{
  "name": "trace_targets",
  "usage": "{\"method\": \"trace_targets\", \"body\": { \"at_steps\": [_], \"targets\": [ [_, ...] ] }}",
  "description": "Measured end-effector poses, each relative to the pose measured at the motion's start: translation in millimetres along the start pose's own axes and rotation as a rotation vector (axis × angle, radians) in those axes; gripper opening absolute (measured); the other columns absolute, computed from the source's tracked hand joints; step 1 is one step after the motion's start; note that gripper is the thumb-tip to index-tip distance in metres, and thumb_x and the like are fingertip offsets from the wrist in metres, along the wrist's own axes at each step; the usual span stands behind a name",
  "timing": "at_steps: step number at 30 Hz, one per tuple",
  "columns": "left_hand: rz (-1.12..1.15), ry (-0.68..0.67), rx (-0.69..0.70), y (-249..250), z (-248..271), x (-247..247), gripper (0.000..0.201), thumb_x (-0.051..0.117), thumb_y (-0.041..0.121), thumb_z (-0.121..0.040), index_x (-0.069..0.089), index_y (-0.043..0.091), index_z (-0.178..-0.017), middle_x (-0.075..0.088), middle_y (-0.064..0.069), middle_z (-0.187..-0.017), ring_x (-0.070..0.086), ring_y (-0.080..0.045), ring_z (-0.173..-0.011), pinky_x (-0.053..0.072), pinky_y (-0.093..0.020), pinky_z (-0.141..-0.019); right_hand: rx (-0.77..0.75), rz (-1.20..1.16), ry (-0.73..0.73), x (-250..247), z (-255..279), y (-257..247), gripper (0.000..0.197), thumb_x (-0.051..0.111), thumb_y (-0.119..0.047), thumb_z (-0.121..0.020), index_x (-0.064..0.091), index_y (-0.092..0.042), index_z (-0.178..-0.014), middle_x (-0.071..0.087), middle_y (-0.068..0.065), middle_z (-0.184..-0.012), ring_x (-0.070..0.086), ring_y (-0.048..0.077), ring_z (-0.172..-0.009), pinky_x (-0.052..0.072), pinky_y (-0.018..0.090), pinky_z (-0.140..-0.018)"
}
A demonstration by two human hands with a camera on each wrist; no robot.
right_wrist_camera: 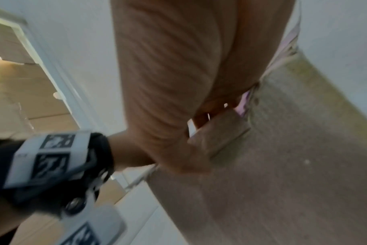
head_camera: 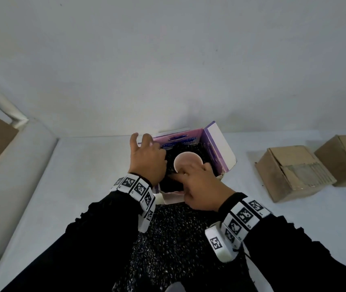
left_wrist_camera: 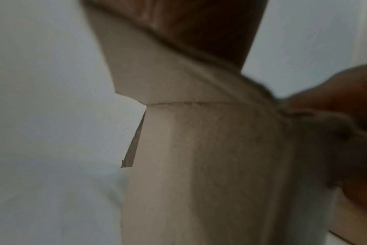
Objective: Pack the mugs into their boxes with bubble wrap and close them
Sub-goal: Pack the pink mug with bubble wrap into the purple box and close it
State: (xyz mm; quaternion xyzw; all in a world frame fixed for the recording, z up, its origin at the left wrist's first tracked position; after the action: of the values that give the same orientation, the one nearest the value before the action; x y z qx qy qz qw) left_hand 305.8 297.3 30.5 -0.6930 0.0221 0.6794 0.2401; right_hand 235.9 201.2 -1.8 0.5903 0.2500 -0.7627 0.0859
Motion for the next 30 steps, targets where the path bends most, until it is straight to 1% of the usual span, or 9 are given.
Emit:
{"method": "trace_targets", "body": {
  "at_steps": [4, 6, 10, 14, 17, 20, 24, 27, 30],
  "targets": [
    [0.075, -0.037, 0.105, 15.4, 20.6, 16.7, 0.042, 0.035, 0.049, -0.09, 0.071, 0.028, -0.087, 0.067, 0.015, -0.089, 0.036, -0.016, -0.128, -0.008, -0.064, -0.109, -0.013, -0.103, 0.246, -33.1, 20.6, 13.1, 0.027, 0.06, -0.034, -0.08, 0.057, -0.029, -0.106, 0.056, -0.015, -0.108, 0.046, 0.013, -0.106, 0.033, 0.04, -0.088],
    [0.088, -0.094, 0.132, 18.0, 22.7, 26.8, 0.048, 0.032, 0.053, -0.089, 0.072, 0.029, -0.088, 0.068, 0.015, -0.094, 0.027, -0.017, -0.137, -0.019, -0.066, -0.104, -0.084, -0.106, 0.233, -29.6, 27.7, 9.5, 0.011, 0.061, -0.035, -0.08, 0.06, -0.029, -0.089, 0.061, -0.016, -0.096, 0.054, 0.01, -0.094, 0.036, 0.035, -0.082],
    [0.095, -0.181, 0.155, 20.6, 19.3, 32.6, 0.051, 0.034, 0.062, -0.084, 0.072, 0.03, -0.094, 0.066, 0.014, -0.108, 0.016, -0.02, -0.143, -0.027, -0.065, -0.097, -0.099, -0.192, 0.146, -11.6, 33.2, 10.0, 0.037, 0.049, -0.057, -0.087, 0.065, -0.026, -0.076, 0.062, -0.014, -0.073, 0.056, 0.006, -0.068, 0.036, 0.026, -0.071],
    [0.088, -0.067, 0.083, 17.4, 23.8, 18.9, 0.048, 0.042, 0.065, -0.079, 0.066, 0.029, -0.101, 0.065, 0.012, -0.104, 0.033, -0.021, -0.132, -0.012, -0.064, -0.107, 0.03, 0.128, 0.396, -43.9, 23.7, 25.7, 0.033, 0.04, -0.048, -0.087, 0.061, -0.024, -0.094, 0.065, -0.01, -0.095, 0.051, 0.019, -0.101, 0.03, 0.038, -0.084],
    [0.122, -0.052, 0.098, 19.2, 25.8, 21.6, 0.051, 0.036, 0.064, -0.084, 0.058, 0.031, -0.115, 0.066, 0.012, -0.105, 0.026, -0.022, -0.136, -0.014, -0.065, -0.106, 0.17, 0.286, 0.158, -33.6, 5.7, 50.1, 0.05, 0.038, -0.05, -0.092, 0.054, -0.019, -0.127, 0.06, -0.006, -0.127, 0.022, 0.019, -0.142, 0.002, 0.051, -0.109],
    [0.159, -0.118, 0.131, 19.3, 21.3, 28.5, 0.056, 0.036, 0.064, -0.085, 0.05, 0.033, -0.13, 0.066, 0.011, -0.115, 0.012, -0.023, -0.143, -0.019, -0.066, -0.103, 0.202, 0.347, 0.0, -19.5, -2.5, 62.9, 0.063, 0.032, -0.055, -0.093, 0.042, -0.015, -0.141, 0.056, 0.001, -0.136, 0.009, 0.019, -0.149, -0.028, 0.057, -0.104],
    [0.194, -0.187, 0.15, 20.0, 15.8, 35.1, 0.062, 0.041, 0.067, -0.081, 0.045, 0.036, -0.134, 0.064, 0.01, -0.121, 0.003, -0.024, -0.146, -0.019, -0.066, -0.104, 0.192, 0.348, 0.082, -34.3, -14.7, 60.3, 0.045, 0.045, -0.039, -0.089, 0.046, -0.02, -0.129, 0.055, 0.0, -0.127, 0.038, 0.021, -0.13, -0.013, 0.056, -0.111],
    [0.211, -0.211, 0.15, 19.8, 14.3, 39.1, 0.063, 0.041, 0.063, -0.081, 0.039, 0.039, -0.138, 0.063, 0.01, -0.122, 0.002, -0.024, -0.146, -0.019, -0.066, -0.104, 0.145, 0.26, 0.094, -36.3, -33.6, 53.5, 0.053, 0.046, -0.039, -0.091, 0.038, -0.021, -0.141, 0.045, -0.002, -0.141, 0.037, 0.019, -0.133, -0.003, 0.053, -0.114],
    [0.191, -0.215, 0.151, 19.4, 13.4, 37.2, 0.061, 0.034, 0.051, -0.086, 0.031, 0.037, -0.145, 0.052, 0.007, -0.136, 0.002, -0.023, -0.146, -0.02, -0.065, -0.105, 0.142, 0.286, 0.026, -26.3, -46.5, 56.2, 0.05, 0.048, -0.035, -0.091, 0.043, -0.02, -0.138, 0.056, -0.001, -0.133, 0.044, 0.02, -0.13, -0.001, 0.053, -0.115]
  ]
}}
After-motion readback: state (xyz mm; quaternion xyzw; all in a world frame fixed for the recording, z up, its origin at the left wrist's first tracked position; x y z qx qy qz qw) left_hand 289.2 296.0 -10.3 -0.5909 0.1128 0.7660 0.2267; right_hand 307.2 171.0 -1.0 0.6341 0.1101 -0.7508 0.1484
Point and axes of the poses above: each hand's wrist, its own z-axis away from the middle knuckle, its own x-axis out of the palm, y = z × x, the point moved 8 cm from there along -z, towards the middle knuckle
